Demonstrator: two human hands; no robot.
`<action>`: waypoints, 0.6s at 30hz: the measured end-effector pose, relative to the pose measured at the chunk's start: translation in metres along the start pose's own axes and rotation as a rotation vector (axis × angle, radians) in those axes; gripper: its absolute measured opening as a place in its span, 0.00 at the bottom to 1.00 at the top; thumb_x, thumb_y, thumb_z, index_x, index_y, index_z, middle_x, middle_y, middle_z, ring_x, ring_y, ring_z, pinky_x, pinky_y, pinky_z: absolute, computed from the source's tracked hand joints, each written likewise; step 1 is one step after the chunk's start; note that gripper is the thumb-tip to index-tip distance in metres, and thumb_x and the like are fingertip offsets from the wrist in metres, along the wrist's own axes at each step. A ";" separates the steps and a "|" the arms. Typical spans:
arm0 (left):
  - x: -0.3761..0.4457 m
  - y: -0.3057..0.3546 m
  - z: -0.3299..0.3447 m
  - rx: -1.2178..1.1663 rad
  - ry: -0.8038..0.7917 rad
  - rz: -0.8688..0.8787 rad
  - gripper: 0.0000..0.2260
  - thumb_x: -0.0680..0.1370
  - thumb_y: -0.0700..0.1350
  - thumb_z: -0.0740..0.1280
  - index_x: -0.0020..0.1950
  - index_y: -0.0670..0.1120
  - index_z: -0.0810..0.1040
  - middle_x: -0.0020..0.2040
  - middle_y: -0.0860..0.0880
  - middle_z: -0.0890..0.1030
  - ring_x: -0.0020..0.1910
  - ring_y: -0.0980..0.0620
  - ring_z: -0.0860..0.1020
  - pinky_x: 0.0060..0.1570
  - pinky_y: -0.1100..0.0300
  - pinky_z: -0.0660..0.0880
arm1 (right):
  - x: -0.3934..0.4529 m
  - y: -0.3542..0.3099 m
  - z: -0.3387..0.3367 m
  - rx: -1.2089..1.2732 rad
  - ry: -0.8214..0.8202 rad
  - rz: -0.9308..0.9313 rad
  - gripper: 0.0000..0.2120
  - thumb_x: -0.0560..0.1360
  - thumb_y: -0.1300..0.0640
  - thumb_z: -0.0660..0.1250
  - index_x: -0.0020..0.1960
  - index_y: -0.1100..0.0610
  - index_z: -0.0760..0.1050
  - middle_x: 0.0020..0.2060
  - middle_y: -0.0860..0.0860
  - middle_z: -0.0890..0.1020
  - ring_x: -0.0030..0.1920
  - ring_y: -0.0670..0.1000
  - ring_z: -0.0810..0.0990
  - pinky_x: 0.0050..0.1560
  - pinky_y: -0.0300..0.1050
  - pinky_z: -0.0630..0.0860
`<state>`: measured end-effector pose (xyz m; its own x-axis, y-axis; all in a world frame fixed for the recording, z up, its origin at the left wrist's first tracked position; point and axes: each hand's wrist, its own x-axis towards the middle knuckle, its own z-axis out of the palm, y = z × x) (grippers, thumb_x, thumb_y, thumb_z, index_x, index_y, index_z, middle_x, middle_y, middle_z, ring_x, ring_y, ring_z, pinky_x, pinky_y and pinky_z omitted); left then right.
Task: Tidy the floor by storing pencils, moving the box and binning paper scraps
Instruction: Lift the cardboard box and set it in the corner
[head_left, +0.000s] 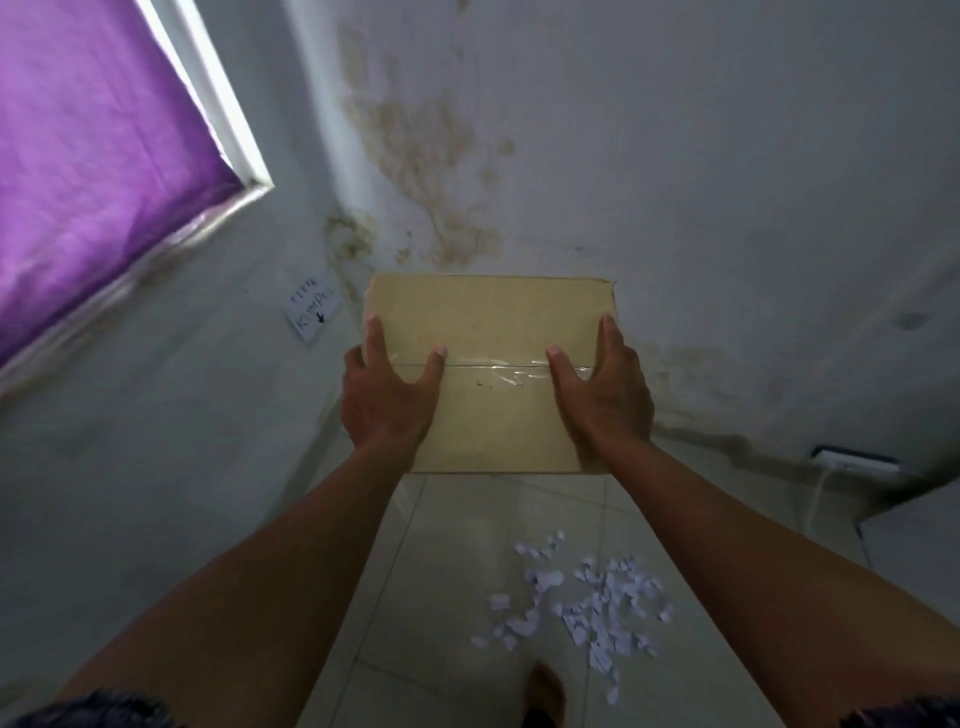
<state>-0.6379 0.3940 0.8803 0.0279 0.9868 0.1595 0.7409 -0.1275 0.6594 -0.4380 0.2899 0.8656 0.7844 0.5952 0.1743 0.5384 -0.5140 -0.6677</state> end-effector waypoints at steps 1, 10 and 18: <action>0.010 0.001 0.000 0.001 0.019 -0.015 0.40 0.70 0.72 0.62 0.77 0.58 0.53 0.69 0.45 0.69 0.63 0.41 0.73 0.58 0.44 0.75 | 0.012 -0.007 0.006 0.008 -0.012 -0.011 0.38 0.71 0.27 0.57 0.75 0.41 0.51 0.69 0.51 0.71 0.64 0.57 0.75 0.59 0.55 0.72; 0.097 -0.002 0.015 0.003 0.102 -0.096 0.41 0.72 0.69 0.64 0.78 0.55 0.52 0.70 0.42 0.68 0.63 0.40 0.74 0.57 0.42 0.76 | 0.109 -0.063 0.066 0.009 -0.087 -0.179 0.38 0.71 0.27 0.57 0.74 0.42 0.52 0.67 0.51 0.72 0.61 0.57 0.76 0.55 0.54 0.73; 0.223 -0.035 0.041 0.000 0.147 -0.142 0.42 0.71 0.70 0.64 0.78 0.54 0.52 0.68 0.41 0.70 0.61 0.38 0.74 0.54 0.44 0.77 | 0.198 -0.129 0.169 0.035 -0.135 -0.257 0.37 0.71 0.28 0.58 0.75 0.42 0.53 0.69 0.50 0.71 0.63 0.56 0.75 0.58 0.54 0.72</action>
<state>-0.6304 0.6223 0.8622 -0.1752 0.9697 0.1701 0.7305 0.0122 0.6828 -0.4042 0.5780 0.8638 0.5747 0.7810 0.2444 0.7012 -0.3159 -0.6392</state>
